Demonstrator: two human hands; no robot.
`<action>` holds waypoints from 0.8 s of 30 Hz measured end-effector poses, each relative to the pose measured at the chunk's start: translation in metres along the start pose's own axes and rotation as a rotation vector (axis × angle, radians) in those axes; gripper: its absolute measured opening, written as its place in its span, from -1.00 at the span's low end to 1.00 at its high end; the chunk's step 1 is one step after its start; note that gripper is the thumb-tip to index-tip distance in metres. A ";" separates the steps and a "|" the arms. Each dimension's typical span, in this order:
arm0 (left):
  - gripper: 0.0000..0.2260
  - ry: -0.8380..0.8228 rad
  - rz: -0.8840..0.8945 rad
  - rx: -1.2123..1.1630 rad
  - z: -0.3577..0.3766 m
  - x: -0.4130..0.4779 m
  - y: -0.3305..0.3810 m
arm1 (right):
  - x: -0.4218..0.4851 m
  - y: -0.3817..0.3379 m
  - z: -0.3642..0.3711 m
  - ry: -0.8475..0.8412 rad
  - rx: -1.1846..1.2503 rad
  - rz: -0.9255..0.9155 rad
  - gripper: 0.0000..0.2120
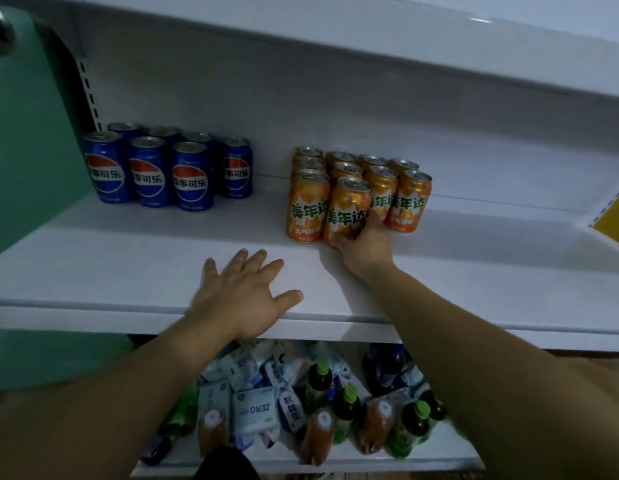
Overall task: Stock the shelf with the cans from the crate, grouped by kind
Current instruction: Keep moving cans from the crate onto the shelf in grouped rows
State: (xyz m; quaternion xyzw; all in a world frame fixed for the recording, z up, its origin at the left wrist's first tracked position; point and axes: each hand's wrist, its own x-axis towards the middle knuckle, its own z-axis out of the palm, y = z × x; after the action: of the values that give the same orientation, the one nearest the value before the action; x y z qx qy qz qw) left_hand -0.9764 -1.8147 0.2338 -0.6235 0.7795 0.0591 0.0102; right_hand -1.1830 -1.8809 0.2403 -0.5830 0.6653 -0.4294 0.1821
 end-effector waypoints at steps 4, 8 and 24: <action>-0.32 0.005 0.003 0.002 0.001 0.001 -0.001 | 0.009 0.001 0.005 0.010 -0.013 0.020 -0.38; -0.32 -0.002 0.001 -0.003 0.002 0.003 -0.002 | 0.010 -0.001 0.005 -0.031 -0.057 0.034 -0.38; -0.25 -0.134 0.343 -0.175 -0.039 -0.004 0.108 | -0.073 0.020 -0.186 -0.043 -0.449 0.285 -0.27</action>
State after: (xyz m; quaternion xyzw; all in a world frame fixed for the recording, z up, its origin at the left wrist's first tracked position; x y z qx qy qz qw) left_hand -1.0784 -1.7921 0.2818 -0.4746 0.8639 0.1688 -0.0025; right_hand -1.3149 -1.7469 0.3110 -0.5179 0.8154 -0.2287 0.1209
